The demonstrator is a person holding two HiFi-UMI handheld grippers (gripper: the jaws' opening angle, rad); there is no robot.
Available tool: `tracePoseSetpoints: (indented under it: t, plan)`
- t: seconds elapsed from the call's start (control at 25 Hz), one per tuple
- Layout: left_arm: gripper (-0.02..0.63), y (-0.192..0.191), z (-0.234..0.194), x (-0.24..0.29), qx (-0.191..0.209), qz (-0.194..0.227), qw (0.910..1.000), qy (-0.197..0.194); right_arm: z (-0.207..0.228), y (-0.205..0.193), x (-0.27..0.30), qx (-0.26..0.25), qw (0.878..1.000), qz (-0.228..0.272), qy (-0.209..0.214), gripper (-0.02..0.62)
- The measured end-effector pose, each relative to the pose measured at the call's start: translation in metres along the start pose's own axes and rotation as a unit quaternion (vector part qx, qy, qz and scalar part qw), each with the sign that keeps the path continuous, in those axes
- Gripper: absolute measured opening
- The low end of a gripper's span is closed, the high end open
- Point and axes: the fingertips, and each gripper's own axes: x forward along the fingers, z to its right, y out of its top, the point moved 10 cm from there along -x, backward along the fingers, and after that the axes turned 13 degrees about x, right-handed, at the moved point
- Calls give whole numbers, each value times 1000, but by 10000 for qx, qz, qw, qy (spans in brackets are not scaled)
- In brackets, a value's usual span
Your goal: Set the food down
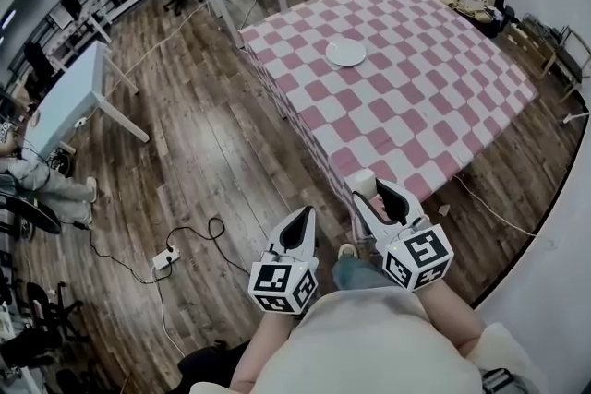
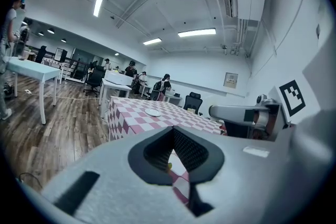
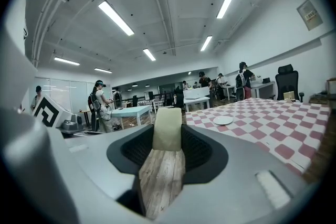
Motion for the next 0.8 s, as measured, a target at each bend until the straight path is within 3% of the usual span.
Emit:
tracePoseSetpoints:
  t: [0.8]
  plan:
    - [6,36,-49,100,28,20,9999,108,64,48,81,1,10000,-12,81,171]
